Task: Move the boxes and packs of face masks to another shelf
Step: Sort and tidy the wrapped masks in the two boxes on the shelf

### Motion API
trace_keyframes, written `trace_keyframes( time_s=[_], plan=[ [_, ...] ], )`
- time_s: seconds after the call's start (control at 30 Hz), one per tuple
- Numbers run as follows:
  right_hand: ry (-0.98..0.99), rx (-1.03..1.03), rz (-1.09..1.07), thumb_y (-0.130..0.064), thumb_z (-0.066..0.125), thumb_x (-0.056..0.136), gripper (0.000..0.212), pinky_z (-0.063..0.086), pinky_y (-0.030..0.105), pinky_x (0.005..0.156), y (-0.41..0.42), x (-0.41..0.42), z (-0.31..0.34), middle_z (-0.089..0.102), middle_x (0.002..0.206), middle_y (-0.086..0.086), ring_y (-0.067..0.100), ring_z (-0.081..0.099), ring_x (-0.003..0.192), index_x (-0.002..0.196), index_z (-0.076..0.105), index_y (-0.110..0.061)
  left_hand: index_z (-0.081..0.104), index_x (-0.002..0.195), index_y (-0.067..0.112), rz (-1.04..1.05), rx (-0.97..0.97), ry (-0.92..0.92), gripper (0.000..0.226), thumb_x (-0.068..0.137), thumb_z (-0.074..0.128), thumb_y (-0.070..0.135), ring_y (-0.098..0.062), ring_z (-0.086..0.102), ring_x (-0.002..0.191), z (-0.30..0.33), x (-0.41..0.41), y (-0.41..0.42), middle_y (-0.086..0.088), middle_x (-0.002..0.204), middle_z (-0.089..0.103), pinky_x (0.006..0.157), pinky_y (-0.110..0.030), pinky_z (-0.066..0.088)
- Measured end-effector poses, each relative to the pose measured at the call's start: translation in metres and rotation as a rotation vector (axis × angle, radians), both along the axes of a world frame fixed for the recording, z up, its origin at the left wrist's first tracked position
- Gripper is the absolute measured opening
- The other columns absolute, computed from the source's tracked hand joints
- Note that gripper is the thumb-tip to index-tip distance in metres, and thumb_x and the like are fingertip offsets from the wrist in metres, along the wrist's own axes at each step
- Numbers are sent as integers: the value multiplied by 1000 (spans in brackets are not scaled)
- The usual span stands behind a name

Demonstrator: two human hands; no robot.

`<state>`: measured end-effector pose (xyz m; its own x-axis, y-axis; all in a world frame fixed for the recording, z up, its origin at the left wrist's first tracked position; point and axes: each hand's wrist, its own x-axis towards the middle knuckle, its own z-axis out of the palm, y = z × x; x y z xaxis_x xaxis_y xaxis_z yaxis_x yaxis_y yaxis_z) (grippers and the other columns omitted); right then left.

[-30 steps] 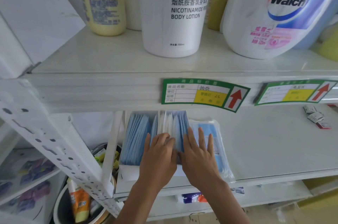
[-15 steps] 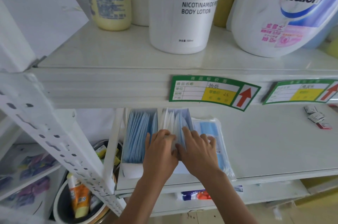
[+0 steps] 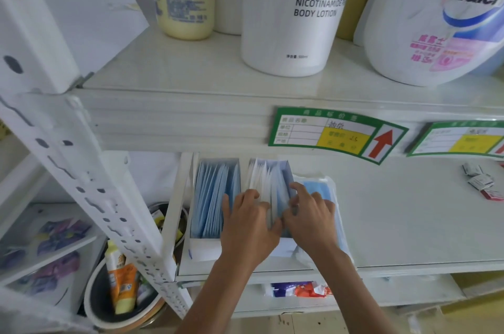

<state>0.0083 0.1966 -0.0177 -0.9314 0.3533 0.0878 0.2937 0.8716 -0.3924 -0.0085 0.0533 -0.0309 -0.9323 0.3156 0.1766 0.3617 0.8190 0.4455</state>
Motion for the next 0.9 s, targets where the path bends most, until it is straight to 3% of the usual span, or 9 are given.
trace_keyframes(
  time_s=[0.1, 0.17, 0.27, 0.37, 0.43, 0.5, 0.63, 0.77, 0.9],
  plan=[
    [79, -101, -36, -23, 57, 86, 45, 26, 30, 99, -1, 1, -5, 68, 92, -13, 12, 50, 107, 130, 57, -32, 69, 116, 25, -1, 0, -21, 35, 89, 66, 47, -20, 47, 128, 3, -1, 1, 5, 127, 53, 122, -51, 24],
    [130, -277, -72, -22, 64, 86, 42, 33, 27, 98, 0, 4, -5, 70, 89, -14, 12, 55, 105, 126, 61, -33, 62, 127, 24, -18, 15, -45, 39, 89, 68, 31, -22, 47, 128, 4, -1, 0, 4, 129, 52, 119, -47, 31],
    [220, -585, -144, -15, 71, 83, 43, 50, 22, 78, 5, 9, 0, 72, 80, -12, 7, 66, 85, 121, 63, -32, 51, 140, 24, -47, 74, -51, 55, 88, 65, 14, -21, 45, 130, 1, 0, -3, 2, 135, 52, 118, -43, 33],
    [285, -709, -208, -10, 71, 84, 40, 50, 14, 61, 12, 11, 3, 74, 72, -4, 6, 66, 63, 118, 64, -29, 58, 139, 20, -69, 109, -54, 52, 89, 63, 6, -21, 44, 130, -4, -2, -5, 1, 135, 52, 115, -38, 38],
    [330, -782, -265, -11, 72, 84, 36, 53, 19, 61, 17, 13, 4, 74, 73, -6, 7, 68, 63, 115, 65, -28, 66, 130, 15, -73, 105, -47, 42, 89, 63, 5, -23, 45, 132, -7, -1, -4, -2, 136, 52, 114, -37, 41],
    [361, -848, -323, -12, 73, 83, 35, 61, 35, 65, 21, 15, 4, 74, 73, -4, 9, 68, 61, 114, 67, -25, 68, 122, 9, -77, 102, -27, 35, 88, 62, 3, -24, 45, 134, -10, -1, -5, -4, 138, 52, 115, -36, 39],
    [390, -1008, -376, -6, 70, 81, 32, 61, 47, 61, 30, 19, 7, 71, 68, 4, 16, 63, 58, 110, 68, -20, 61, 135, 8, -75, 143, -44, 42, 93, 58, 6, -22, 38, 143, -15, -2, -7, -4, 151, 46, 118, -35, 37],
    [467, -1029, -390, -5, 69, 81, 27, 54, 28, 47, 44, 27, 19, 71, 67, 2, 8, 63, 53, 104, 70, -21, 56, 143, 16, -101, 138, -14, 47, 96, 58, 16, -19, 36, 146, -19, -3, -10, 0, 157, 41, 119, -38, 35],
    [611, -1046, -382, -7, 73, 84, 23, 53, 30, 50, 62, 38, 36, 71, 71, 4, 18, 63, 62, 103, 70, -18, 57, 139, 30, -187, 110, 128, 41, 98, 56, 36, -15, 25, 151, -17, 0, -12, 9, 163, 32, 123, -40, 24]
  ],
)
